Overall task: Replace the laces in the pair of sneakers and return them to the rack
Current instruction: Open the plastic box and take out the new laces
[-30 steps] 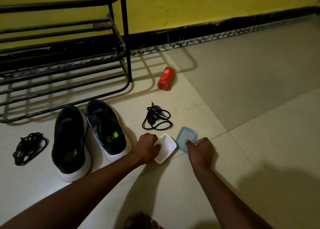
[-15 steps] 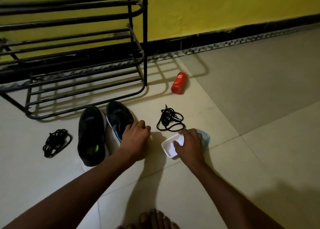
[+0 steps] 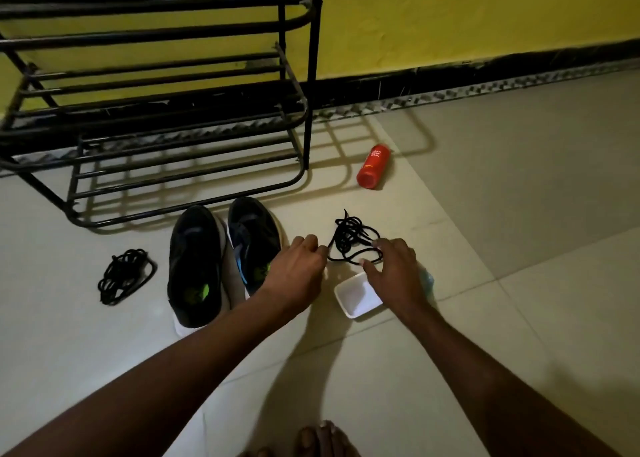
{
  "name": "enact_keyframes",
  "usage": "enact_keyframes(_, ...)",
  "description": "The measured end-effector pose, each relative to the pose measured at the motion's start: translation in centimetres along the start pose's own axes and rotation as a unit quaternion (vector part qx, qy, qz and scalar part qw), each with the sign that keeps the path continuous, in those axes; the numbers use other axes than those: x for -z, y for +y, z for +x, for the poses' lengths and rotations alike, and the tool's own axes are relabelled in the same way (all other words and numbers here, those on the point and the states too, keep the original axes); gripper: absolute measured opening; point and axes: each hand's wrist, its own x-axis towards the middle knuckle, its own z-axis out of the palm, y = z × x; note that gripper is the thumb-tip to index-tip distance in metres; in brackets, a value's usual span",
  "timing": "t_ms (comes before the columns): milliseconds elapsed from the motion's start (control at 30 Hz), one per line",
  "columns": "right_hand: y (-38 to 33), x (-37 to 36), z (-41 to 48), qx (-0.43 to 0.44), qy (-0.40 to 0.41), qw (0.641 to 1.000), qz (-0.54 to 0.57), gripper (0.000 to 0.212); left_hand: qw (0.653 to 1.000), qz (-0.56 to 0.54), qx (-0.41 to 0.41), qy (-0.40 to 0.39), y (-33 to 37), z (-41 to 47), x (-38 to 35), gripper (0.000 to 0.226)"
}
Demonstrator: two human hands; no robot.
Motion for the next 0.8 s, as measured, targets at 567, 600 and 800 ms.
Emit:
enact_keyframes(567,0.5,-0.7,8.7,0.117,-0.208,0.967,-0.09,0.024,0.984,-0.138,0.02,-0.113,0.2,10.5,-5.1,0.027)
enact_keyframes(600,0.3,-0.4,8.4,0.107,-0.201,0.971,-0.076,0.024,0.983,-0.14,0.021,-0.114,0.2,10.3,-4.9,0.023)
enact_keyframes(800,0.0,0.8,7.7,0.053,-0.146,0.987,0.046,0.022,0.973,-0.207,0.065,-0.079,0.7,9.2,-2.7,0.017)
